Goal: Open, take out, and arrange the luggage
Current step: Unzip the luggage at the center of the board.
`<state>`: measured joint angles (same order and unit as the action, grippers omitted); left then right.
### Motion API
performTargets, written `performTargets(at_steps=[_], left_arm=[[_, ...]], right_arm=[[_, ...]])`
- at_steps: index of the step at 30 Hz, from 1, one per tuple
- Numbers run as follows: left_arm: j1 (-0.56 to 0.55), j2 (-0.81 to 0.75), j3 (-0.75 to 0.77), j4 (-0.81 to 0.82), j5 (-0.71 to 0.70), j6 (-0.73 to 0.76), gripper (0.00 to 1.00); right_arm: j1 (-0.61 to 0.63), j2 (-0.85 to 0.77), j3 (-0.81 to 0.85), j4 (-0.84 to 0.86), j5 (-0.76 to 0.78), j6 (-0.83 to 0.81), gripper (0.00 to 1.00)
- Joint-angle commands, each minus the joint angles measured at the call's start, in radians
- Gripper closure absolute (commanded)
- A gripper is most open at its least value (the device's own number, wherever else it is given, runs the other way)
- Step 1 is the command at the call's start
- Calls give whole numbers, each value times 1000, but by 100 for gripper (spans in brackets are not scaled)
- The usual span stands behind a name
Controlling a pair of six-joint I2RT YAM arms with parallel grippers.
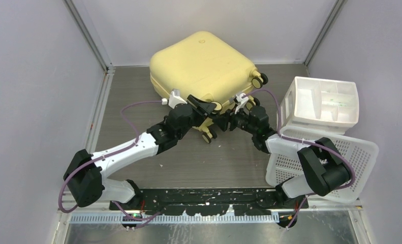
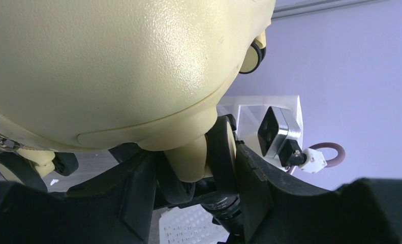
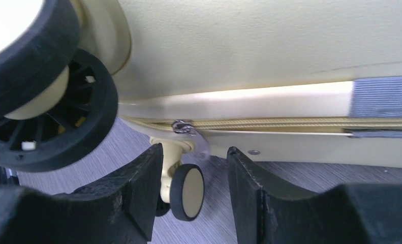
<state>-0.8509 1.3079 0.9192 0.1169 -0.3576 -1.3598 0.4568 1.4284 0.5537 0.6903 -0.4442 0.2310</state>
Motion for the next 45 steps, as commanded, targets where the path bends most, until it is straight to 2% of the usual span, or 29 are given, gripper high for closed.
performTargets(at_steps=[1, 7, 10, 13, 21, 29, 45], left_arm=[[33, -39, 163, 406, -99, -18, 100], [33, -29, 171, 406, -93, -22, 100], [33, -29, 167, 410, -93, -26, 100], [33, -35, 159, 414, -93, -26, 100], [33, -97, 100, 396, -124, -3, 100], [41, -183, 26, 371, -156, 24, 100], [86, -520, -188, 171, -272, 101, 100]], right_arm=[[47, -10, 35, 102, 117, 24, 47], [56, -31, 24, 118, 225, 33, 69], [57, -43, 24, 113, 222, 31, 90], [53, -59, 31, 84, 238, 17, 99], [4, -68, 59, -19, 237, -46, 99], [-2, -50, 84, -109, 271, -176, 99], [-33, -46, 108, -195, 329, -348, 99]])
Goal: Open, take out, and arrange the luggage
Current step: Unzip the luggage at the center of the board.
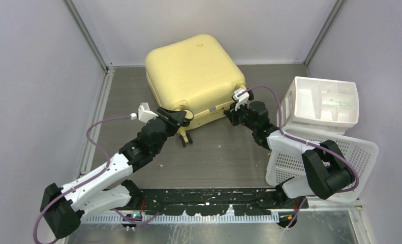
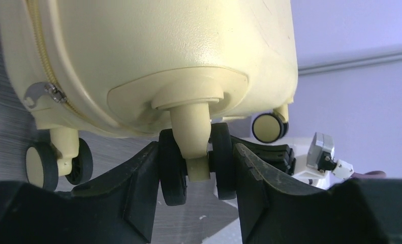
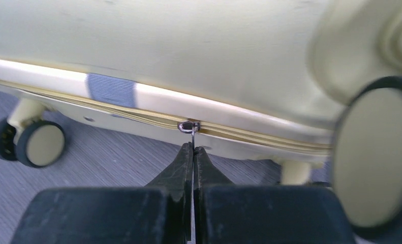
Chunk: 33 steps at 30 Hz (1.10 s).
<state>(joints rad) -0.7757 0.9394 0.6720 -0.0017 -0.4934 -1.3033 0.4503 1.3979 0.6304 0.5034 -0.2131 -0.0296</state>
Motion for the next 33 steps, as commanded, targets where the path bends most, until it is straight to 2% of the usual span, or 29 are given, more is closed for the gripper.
performTargets(at_steps=[1, 9, 14, 21, 23, 25, 27, 33], left_arm=[[12, -168, 49, 279, -144, 52, 100], [21, -265, 44, 200, -196, 149, 100], [32, -276, 67, 166, -218, 246, 100], [51, -279, 62, 143, -238, 309, 100], [57, -283, 55, 143, -245, 307, 100], [60, -282, 49, 156, -245, 290, 100], [61, -270, 38, 186, -236, 256, 100], [61, -185, 38, 288, -188, 168, 100]], right_arm=[[-27, -10, 32, -13, 101, -100, 99], [-25, -32, 30, -13, 152, -200, 99], [-25, -47, 27, -10, 171, -231, 99], [-29, -34, 22, -11, 206, -264, 99], [-42, -34, 18, 0, 210, -231, 99], [-93, -43, 5, 22, 172, -73, 99], [-149, -50, -51, 118, 91, 100, 99], [-160, -37, -116, 249, 117, 149, 99]])
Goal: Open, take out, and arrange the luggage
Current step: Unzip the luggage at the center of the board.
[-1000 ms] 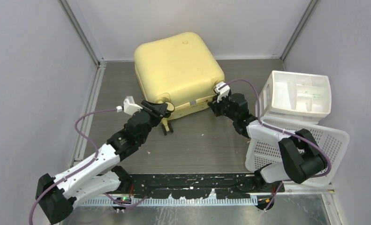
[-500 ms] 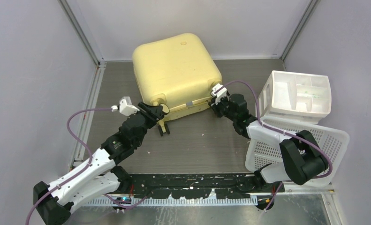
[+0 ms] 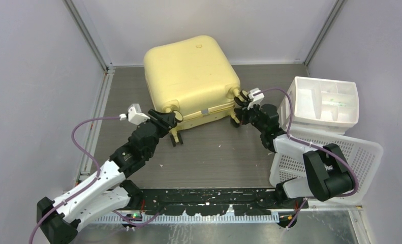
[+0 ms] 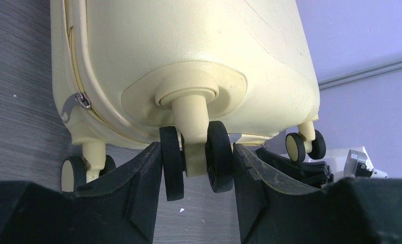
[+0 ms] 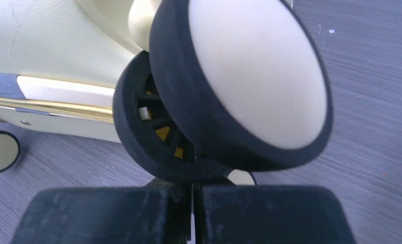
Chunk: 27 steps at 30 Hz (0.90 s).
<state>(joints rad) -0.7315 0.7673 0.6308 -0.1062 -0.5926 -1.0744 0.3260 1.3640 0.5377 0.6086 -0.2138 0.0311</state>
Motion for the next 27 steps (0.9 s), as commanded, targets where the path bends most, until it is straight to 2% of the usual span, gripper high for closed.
performTargets(at_steps=[1, 9, 20, 25, 27], left_arm=[[18, -3, 87, 397, -85, -59, 100], [45, -52, 103, 330, -99, 14, 100], [164, -170, 73, 152, -120, 61, 100], [227, -158, 83, 121, -76, 81, 100], [236, -146, 102, 123, 21, 102, 100]], right_arm=[[-39, 0, -24, 152, 129, 82, 99], [-72, 30, 4, 132, 147, 45, 99], [-68, 68, 32, 98, 43, 60, 99], [-58, 78, 44, 88, -36, 63, 99], [-56, 70, 35, 104, -87, 70, 99]])
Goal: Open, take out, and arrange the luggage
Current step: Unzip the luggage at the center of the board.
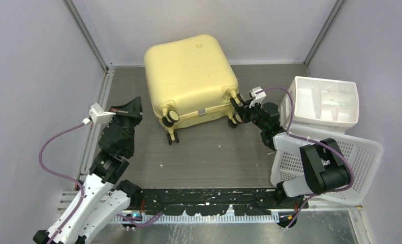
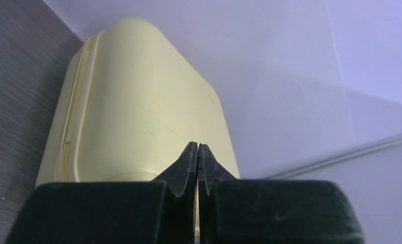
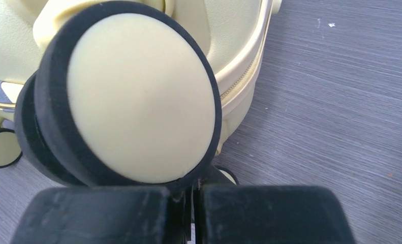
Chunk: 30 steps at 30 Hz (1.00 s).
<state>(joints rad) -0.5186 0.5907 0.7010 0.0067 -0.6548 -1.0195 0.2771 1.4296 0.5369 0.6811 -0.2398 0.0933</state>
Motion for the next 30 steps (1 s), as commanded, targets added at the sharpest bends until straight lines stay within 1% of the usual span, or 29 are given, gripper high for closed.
performTargets(at_steps=[1, 3, 4, 5, 6, 7, 8, 9, 10, 13, 14, 15, 16, 19, 20, 22, 25, 30], left_arm=[[23, 45, 46, 13, 167, 69, 100], [23, 91, 131, -29, 388, 106, 98], [23, 120, 170, -51, 503, 123, 91], [22, 153, 205, -63, 620, 132, 80], [18, 186, 232, -69, 728, 125, 71], [5, 219, 252, -69, 791, 102, 61], [-40, 251, 271, -68, 812, 92, 51], [-77, 282, 289, -68, 798, 94, 45], [-139, 317, 309, -71, 752, 110, 39], [-330, 434, 375, -67, 557, 159, 25], [-383, 473, 389, -56, 496, 163, 23], [-405, 530, 396, -37, 433, 154, 19], [-416, 573, 399, -20, 380, 128, 16], [-426, 693, 371, 122, 272, 25, 16], [-426, 734, 358, 186, 248, -24, 16], [-426, 813, 367, 260, 218, -85, 15], [-428, 933, 418, 300, 197, -163, 16], [-428, 1088, 512, 308, 166, -269, 16]], right_arm=[[-6, 0, 36, 32, -81, 9, 99], [-5, -8, 37, 27, -118, 10, 99], [-6, -10, 35, 26, -132, 8, 99], [-5, -12, 35, 25, -143, 9, 99], [-5, -13, 36, 23, -147, 11, 99], [-4, -10, 38, 23, -152, 12, 99], [-5, -9, 39, 23, -154, 13, 99], [-6, -5, 41, 22, -154, 13, 99], [-6, -3, 41, 21, -154, 13, 99], [-11, 0, 45, 11, -146, 14, 99], [-13, 1, 47, 6, -141, 17, 99], [-15, 3, 50, 4, -138, 19, 99], [-18, 9, 50, 3, -138, 22, 99], [-23, 22, 54, 3, -142, 32, 99], [-24, 26, 55, 4, -142, 35, 99], [-24, 26, 57, 3, -142, 40, 99], [-28, 26, 60, 1, -144, 43, 99], [-37, 26, 62, 1, -152, 54, 99]])
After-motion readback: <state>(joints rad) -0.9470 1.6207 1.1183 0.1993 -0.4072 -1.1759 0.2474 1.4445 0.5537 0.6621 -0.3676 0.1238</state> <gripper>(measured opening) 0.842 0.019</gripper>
